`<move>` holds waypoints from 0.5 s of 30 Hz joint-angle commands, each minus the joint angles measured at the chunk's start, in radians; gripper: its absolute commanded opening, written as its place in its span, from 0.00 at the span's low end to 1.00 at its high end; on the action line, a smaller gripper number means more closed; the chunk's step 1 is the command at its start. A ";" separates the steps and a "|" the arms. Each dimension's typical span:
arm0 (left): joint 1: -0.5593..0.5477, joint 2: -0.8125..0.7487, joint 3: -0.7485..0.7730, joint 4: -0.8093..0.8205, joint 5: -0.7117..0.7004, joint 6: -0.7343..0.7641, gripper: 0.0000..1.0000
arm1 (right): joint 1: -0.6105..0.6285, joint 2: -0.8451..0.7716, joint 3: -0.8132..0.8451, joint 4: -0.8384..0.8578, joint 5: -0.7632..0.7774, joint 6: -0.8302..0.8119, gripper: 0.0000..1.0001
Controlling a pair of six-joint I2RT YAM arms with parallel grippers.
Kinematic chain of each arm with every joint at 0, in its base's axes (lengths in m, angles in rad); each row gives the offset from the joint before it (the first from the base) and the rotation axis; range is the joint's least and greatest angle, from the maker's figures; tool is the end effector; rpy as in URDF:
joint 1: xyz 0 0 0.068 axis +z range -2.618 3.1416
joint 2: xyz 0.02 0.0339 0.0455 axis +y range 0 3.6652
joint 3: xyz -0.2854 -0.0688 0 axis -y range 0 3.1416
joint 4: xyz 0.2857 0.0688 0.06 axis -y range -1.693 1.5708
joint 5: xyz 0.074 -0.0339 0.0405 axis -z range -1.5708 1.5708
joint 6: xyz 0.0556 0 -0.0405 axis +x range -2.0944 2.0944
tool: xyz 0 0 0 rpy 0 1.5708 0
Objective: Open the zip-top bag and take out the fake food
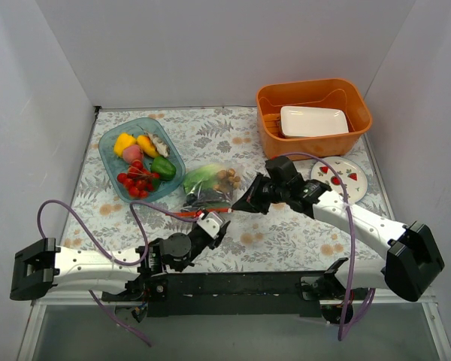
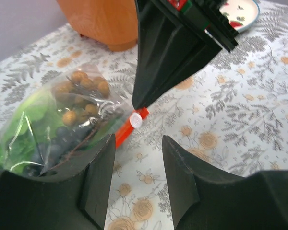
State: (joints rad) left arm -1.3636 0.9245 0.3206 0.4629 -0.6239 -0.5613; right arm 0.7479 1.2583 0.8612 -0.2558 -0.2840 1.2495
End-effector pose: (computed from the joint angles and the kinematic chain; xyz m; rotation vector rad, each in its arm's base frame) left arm 0.0802 -0.2236 0.2118 0.2262 1.7545 -0.8996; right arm 0.2241 0.2291 0.2525 0.4633 2.5421 1.2704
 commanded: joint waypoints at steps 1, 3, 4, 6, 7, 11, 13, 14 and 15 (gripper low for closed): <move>-0.005 0.026 -0.020 0.209 -0.095 0.124 0.43 | -0.002 0.035 0.075 -0.088 -0.047 0.059 0.01; -0.005 0.042 -0.031 0.255 -0.096 0.146 0.42 | -0.001 0.038 0.082 -0.088 -0.046 0.082 0.01; -0.005 0.054 -0.035 0.272 -0.096 0.164 0.42 | -0.001 0.035 0.085 -0.085 -0.046 0.087 0.01; -0.005 0.065 -0.044 0.301 -0.085 0.179 0.41 | -0.001 0.032 0.097 -0.085 -0.041 0.106 0.01; -0.005 0.073 -0.046 0.303 -0.076 0.182 0.41 | -0.001 0.032 0.104 -0.086 -0.041 0.111 0.01; -0.012 0.070 -0.058 0.321 -0.066 0.187 0.41 | -0.001 0.056 0.160 -0.120 -0.037 0.116 0.01; -0.017 0.074 -0.063 0.329 -0.068 0.192 0.46 | -0.001 0.064 0.176 -0.122 -0.043 0.122 0.01; -0.020 0.089 -0.064 0.335 -0.079 0.199 0.48 | -0.001 0.070 0.177 -0.119 -0.047 0.123 0.01; -0.019 0.096 -0.066 0.353 -0.080 0.205 0.48 | 0.001 0.075 0.182 -0.115 -0.049 0.125 0.01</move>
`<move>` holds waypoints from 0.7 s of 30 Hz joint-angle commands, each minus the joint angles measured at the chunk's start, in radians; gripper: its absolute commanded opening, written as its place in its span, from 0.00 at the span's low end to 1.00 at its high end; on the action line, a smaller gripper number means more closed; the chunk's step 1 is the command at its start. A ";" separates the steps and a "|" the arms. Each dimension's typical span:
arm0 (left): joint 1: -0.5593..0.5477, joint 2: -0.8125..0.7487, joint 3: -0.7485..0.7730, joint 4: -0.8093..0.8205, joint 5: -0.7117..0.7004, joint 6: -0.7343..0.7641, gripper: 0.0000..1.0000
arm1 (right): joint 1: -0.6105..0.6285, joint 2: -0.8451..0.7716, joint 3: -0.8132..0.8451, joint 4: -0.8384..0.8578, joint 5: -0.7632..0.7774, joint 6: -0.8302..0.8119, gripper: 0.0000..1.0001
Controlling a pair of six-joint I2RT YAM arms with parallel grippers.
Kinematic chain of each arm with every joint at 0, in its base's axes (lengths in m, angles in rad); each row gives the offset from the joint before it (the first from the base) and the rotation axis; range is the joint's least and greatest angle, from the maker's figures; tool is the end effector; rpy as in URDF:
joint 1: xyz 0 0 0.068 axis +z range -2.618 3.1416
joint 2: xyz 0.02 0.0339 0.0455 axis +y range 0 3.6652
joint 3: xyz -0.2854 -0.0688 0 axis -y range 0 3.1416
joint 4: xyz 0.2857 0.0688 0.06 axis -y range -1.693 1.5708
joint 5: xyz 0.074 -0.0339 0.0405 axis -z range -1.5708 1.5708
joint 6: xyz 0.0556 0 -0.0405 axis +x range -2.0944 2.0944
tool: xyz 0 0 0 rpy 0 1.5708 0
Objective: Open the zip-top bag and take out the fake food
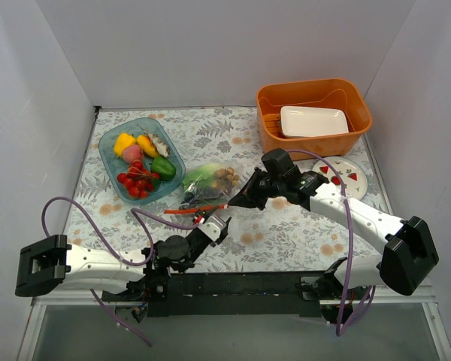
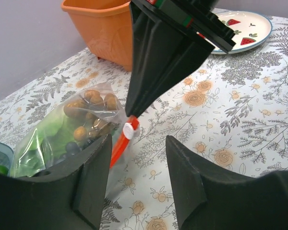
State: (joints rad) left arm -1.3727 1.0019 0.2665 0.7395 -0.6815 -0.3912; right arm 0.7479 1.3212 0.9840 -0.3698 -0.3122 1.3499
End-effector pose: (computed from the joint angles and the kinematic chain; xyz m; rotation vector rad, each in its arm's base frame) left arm 0.0807 -0.2241 0.2073 0.2418 1.6142 -0.8454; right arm 0.2343 0.2407 0.2697 0.6083 2.6146 1.2798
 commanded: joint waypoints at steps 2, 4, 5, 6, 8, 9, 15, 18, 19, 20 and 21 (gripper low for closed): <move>-0.011 0.036 -0.012 0.092 -0.035 0.058 0.49 | 0.002 0.016 0.070 -0.001 -0.024 0.028 0.01; -0.012 0.061 -0.021 0.148 -0.053 0.086 0.47 | 0.002 0.021 0.076 -0.003 -0.022 0.029 0.01; -0.012 0.070 -0.030 0.209 -0.068 0.104 0.46 | 0.002 0.021 0.081 -0.004 -0.022 0.029 0.01; -0.012 0.084 -0.035 0.237 -0.090 0.144 0.45 | 0.002 0.019 0.082 -0.004 -0.022 0.031 0.01; -0.012 0.093 -0.050 0.297 -0.099 0.170 0.43 | 0.004 0.019 0.085 -0.006 -0.022 0.035 0.01; -0.012 0.104 -0.050 0.302 -0.093 0.181 0.42 | 0.004 0.019 0.085 -0.004 -0.022 0.035 0.01; -0.011 0.089 -0.035 0.220 -0.109 0.114 0.43 | 0.004 0.001 0.061 0.002 0.005 -0.089 0.01; -0.011 -0.008 -0.012 0.003 -0.118 -0.105 0.45 | 0.002 -0.077 -0.057 0.021 0.088 -0.256 0.01; -0.012 -0.057 -0.015 -0.032 -0.122 -0.203 0.45 | 0.001 -0.149 -0.111 0.054 0.111 -0.279 0.01; -0.012 -0.084 -0.013 -0.136 -0.115 -0.269 0.46 | -0.002 -0.190 -0.167 0.090 0.113 -0.299 0.01; -0.011 -0.106 -0.016 -0.170 -0.115 -0.309 0.47 | -0.005 -0.232 -0.295 0.135 0.116 -0.311 0.04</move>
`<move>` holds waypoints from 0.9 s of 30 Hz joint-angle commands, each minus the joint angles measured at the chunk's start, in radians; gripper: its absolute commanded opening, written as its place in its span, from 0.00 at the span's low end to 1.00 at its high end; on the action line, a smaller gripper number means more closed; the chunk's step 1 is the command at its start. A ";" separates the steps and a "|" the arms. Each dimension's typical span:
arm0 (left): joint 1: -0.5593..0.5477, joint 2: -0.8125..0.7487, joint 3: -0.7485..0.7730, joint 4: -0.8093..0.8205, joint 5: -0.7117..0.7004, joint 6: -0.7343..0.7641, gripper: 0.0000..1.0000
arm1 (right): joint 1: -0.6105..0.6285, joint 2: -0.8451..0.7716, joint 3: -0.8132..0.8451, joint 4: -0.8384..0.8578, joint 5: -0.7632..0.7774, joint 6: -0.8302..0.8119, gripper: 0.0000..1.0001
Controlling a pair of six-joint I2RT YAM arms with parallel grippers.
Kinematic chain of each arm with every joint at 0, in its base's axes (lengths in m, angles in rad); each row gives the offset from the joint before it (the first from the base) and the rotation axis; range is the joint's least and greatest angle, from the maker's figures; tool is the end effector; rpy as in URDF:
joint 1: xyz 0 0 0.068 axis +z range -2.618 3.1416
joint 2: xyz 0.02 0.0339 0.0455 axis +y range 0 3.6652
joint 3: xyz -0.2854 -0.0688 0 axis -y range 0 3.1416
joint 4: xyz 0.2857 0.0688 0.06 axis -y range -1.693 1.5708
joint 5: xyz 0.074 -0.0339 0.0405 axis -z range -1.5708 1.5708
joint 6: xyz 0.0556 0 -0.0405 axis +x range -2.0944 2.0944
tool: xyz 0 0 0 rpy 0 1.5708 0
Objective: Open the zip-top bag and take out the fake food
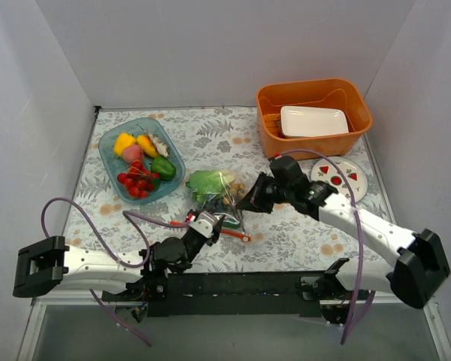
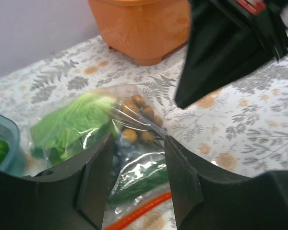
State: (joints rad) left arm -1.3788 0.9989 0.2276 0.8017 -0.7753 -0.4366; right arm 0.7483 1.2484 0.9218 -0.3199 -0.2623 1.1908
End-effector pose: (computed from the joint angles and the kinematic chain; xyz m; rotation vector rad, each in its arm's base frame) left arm 0.0813 -0.2143 0.2008 0.1170 1.6062 -0.8328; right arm 0.2257 0.2292 0.2724 0.3953 2.5192 1.2351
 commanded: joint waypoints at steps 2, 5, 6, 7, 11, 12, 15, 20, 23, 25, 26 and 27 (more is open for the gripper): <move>-0.008 -0.144 0.016 -0.306 0.004 -0.333 0.49 | -0.009 -0.260 -0.341 0.175 0.049 -0.142 0.23; -0.008 -0.144 0.036 -0.386 0.008 -0.379 0.51 | -0.009 -0.313 -0.500 0.249 -0.006 -0.125 0.33; -0.008 -0.144 0.039 -0.392 0.008 -0.386 0.51 | -0.009 -0.319 -0.530 0.277 -0.023 -0.122 0.34; -0.008 -0.148 0.041 -0.394 0.011 -0.390 0.52 | -0.009 -0.329 -0.597 0.310 -0.040 -0.100 0.37; -0.008 -0.158 0.033 -0.369 0.034 -0.389 0.52 | -0.009 -0.343 -0.685 0.547 -0.037 -0.069 0.47; -0.008 -0.149 0.038 -0.374 0.036 -0.395 0.52 | -0.012 -0.336 -0.684 0.565 -0.032 -0.076 0.47; -0.008 -0.141 0.049 -0.392 0.048 -0.401 0.52 | -0.010 -0.270 -0.670 0.613 -0.031 -0.094 0.46; -0.008 -0.143 0.049 -0.400 0.059 -0.401 0.53 | -0.010 -0.207 -0.687 0.714 -0.025 -0.069 0.45; -0.008 -0.144 0.053 -0.409 0.071 -0.404 0.53 | -0.010 -0.165 -0.684 0.734 -0.025 -0.074 0.43; -0.006 -0.143 0.056 -0.417 0.080 -0.404 0.53 | -0.010 -0.155 -0.692 0.755 -0.012 -0.076 0.43; -0.008 -0.140 0.059 -0.424 0.087 -0.406 0.53 | -0.009 -0.150 -0.692 0.763 -0.009 -0.076 0.43; -0.008 -0.135 0.064 -0.426 0.091 -0.407 0.53 | -0.010 -0.139 -0.693 0.774 -0.009 -0.071 0.43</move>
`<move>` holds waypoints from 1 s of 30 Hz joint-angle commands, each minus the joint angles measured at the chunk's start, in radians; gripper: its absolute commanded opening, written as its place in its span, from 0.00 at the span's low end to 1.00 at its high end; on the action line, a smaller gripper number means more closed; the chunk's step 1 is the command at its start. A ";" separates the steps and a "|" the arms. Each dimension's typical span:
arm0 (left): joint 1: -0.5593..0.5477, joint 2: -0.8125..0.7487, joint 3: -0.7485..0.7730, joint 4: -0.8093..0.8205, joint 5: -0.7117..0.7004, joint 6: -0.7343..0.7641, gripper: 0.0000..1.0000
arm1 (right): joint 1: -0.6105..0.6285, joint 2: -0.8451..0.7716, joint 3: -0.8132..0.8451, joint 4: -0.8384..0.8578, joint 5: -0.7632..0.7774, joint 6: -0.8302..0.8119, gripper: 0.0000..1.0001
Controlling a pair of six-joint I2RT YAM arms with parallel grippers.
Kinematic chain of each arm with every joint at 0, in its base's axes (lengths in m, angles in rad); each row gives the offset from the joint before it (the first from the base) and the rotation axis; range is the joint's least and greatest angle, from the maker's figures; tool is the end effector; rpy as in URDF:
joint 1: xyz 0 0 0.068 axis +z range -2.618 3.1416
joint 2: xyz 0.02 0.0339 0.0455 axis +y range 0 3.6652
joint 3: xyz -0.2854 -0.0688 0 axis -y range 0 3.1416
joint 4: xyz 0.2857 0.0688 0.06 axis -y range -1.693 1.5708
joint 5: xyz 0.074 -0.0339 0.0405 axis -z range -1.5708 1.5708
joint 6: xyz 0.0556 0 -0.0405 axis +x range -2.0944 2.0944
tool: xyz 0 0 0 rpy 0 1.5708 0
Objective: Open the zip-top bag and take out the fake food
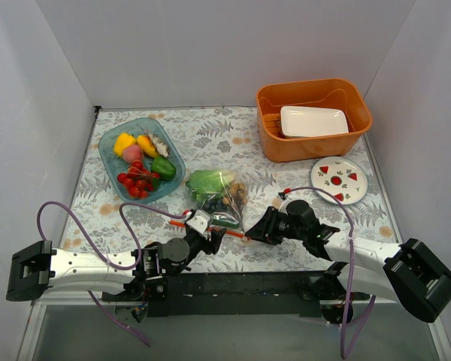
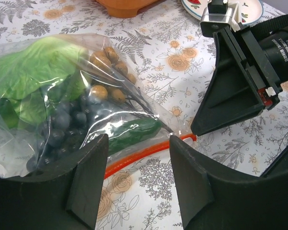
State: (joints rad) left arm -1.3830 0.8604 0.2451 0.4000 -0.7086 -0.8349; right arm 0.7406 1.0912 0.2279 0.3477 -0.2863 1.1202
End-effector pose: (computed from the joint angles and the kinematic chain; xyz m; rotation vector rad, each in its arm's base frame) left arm 0.0758 -0.2048 0.1891 -0.0282 1.8401 -0.9803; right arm 0.1594 0.1670 0.1258 0.2540 2.3869 1.3236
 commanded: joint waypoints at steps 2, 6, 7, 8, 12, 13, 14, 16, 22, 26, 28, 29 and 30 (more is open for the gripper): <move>-0.004 0.009 0.048 -0.033 0.031 -0.015 0.56 | -0.003 0.033 0.005 0.117 0.010 -0.002 0.42; -0.004 0.014 0.054 -0.036 0.035 -0.009 0.59 | -0.003 0.042 0.018 0.060 0.024 -0.019 0.39; -0.004 0.014 0.056 -0.035 0.035 -0.006 0.59 | -0.003 0.039 0.014 0.038 0.036 -0.023 0.38; -0.004 0.014 0.057 -0.036 0.034 -0.004 0.59 | -0.003 0.036 0.014 0.027 0.039 -0.029 0.38; -0.004 0.019 0.056 -0.030 0.038 0.005 0.60 | -0.003 0.032 0.010 0.036 0.041 -0.043 0.38; -0.004 0.022 0.059 -0.029 0.037 0.005 0.60 | -0.003 0.032 0.011 0.037 0.042 -0.051 0.38; -0.004 0.026 0.060 -0.029 0.037 0.003 0.60 | -0.003 0.035 0.017 0.040 0.044 -0.054 0.38; -0.004 0.035 0.062 -0.032 0.049 0.002 0.60 | -0.003 0.047 0.016 0.060 0.039 -0.053 0.38; -0.004 0.054 0.057 -0.009 0.066 0.010 0.65 | -0.001 0.101 0.042 0.097 0.010 -0.033 0.37; -0.004 0.065 0.056 0.008 0.077 0.023 0.65 | -0.003 0.124 0.047 0.119 0.003 -0.022 0.36; -0.004 0.074 0.060 0.007 0.087 0.023 0.65 | -0.003 0.128 0.051 0.135 0.004 -0.019 0.36; -0.004 0.081 0.062 0.007 0.093 0.022 0.65 | -0.003 0.137 0.053 0.145 0.003 -0.017 0.36; -0.004 0.084 0.060 0.010 0.097 0.020 0.65 | -0.003 0.144 0.056 0.146 0.001 -0.017 0.36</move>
State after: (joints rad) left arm -1.3830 0.9318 0.2707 0.3885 -0.6361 -0.8261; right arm 0.7406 1.2156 0.2386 0.4217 -0.2722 1.0985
